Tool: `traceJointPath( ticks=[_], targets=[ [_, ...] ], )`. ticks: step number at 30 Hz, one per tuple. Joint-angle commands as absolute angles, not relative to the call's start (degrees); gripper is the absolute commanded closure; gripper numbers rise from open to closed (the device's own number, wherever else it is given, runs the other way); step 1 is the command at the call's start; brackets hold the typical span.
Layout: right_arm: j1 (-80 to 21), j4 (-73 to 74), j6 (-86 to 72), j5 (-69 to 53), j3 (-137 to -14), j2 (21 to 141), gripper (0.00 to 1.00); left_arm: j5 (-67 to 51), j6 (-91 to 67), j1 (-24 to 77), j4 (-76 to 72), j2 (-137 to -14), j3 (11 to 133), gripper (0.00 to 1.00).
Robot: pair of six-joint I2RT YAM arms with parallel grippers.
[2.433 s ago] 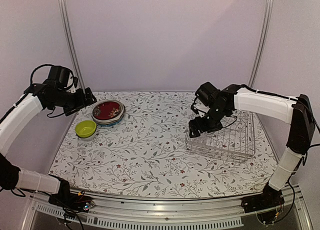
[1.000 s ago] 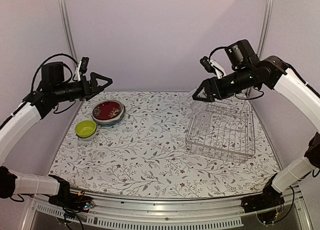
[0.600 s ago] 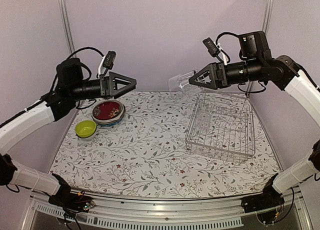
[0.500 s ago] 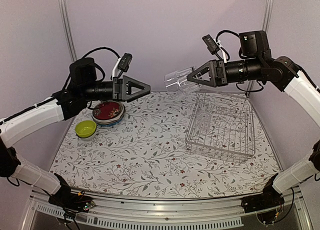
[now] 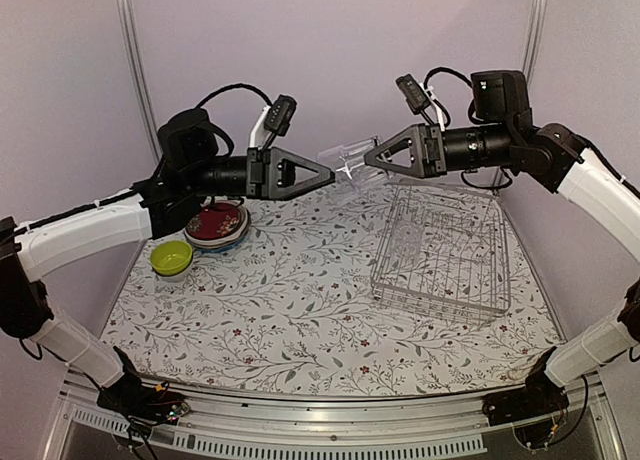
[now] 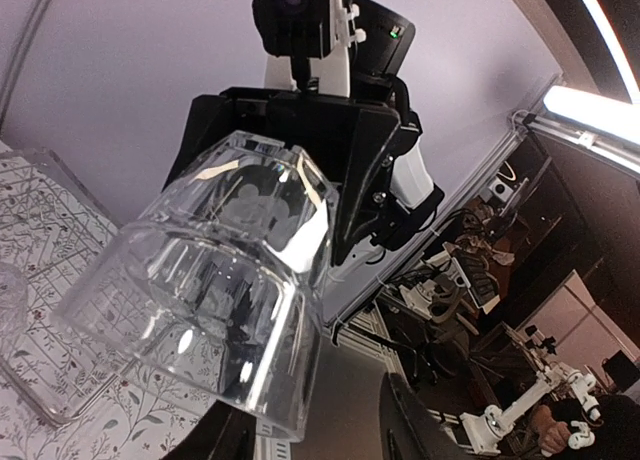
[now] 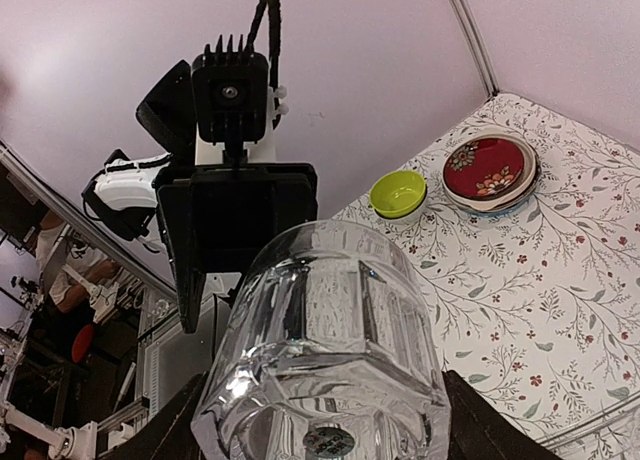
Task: Unload the mixed dishes from the dish rack
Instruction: Pass from the right arm to the left
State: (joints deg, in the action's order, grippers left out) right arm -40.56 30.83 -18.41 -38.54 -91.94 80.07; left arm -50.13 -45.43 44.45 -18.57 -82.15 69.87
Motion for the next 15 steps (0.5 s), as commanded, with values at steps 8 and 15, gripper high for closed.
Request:
traceJointPath(
  ticks=[8, 15],
  targets=[
    [-41.26, 21.15, -22.98, -41.9, -87.37, 78.98, 0.47, -50.46, -53.39, 45.52, -32.45, -84.9, 70.23, 0.9],
    [-41.08, 21.07, -23.75, -40.28, -86.84, 78.3, 0.03, -50.21, -54.37, 45.4, -33.33, -84.78, 70.28, 1.0]
  ],
)
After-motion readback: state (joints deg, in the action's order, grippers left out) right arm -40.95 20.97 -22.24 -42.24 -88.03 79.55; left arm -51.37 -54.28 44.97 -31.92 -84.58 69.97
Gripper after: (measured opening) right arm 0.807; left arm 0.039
